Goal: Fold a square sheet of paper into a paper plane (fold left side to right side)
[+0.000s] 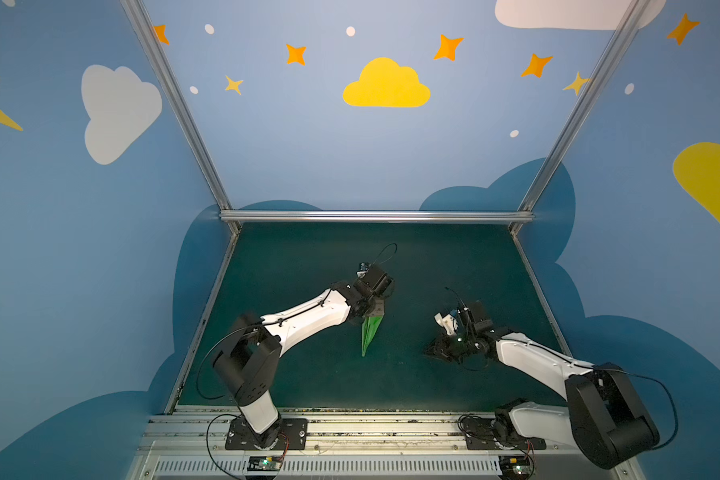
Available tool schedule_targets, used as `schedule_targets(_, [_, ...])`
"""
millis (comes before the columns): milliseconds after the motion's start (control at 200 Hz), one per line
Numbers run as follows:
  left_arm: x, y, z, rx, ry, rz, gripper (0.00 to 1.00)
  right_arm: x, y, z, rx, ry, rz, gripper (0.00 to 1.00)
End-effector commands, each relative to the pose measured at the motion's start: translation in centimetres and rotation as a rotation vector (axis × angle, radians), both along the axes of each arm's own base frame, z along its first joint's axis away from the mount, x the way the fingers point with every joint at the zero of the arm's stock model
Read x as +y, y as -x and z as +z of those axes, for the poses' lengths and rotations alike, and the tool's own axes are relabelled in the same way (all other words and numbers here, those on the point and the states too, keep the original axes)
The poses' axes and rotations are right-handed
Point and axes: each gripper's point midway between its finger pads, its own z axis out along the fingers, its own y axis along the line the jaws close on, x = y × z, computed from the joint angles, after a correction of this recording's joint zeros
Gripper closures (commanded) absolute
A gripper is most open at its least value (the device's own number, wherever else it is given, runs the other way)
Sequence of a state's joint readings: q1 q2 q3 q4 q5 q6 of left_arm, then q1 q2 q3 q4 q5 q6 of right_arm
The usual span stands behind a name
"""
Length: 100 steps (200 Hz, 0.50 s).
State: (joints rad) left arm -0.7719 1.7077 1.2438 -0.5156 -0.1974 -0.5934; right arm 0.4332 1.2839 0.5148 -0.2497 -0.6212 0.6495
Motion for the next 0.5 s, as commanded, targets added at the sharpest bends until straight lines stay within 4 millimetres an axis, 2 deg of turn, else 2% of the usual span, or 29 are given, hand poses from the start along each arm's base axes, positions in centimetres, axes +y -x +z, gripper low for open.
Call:
schedule_targets(0, [2.1, 0.6, -1.5, 0.002, -0.151, 0.002, 0.96, 1.1, -1.2, 0.4, -0.03, 0.012, 0.003, 1.0])
schedule_targets(320, [1.5, 2.1, -4.5, 0.027, -0.19, -0.021, 0.96, 2.2, -1.3, -0.8, -0.014, 0.041, 0.026, 1.0])
schedule_targets(360, [1.5, 2.4, -4.8, 0.032, -0.195, -0.022, 0.91, 2.3, -1.3, -0.8, -0.015, 0.042, 0.028, 1.0])
schedule_targets(415, [1.4, 2.7, -5.1, 0.037, -0.194, -0.027, 0.79, 2.4, -1.3, -0.8, -0.016, 0.042, 0.03, 1.0])
schedule_targets(496, [1.1, 3.1, -5.5, 0.04, -0.192, -0.035, 0.69, 2.4, -1.3, -1.0, -0.014, 0.047, 0.03, 1.0])
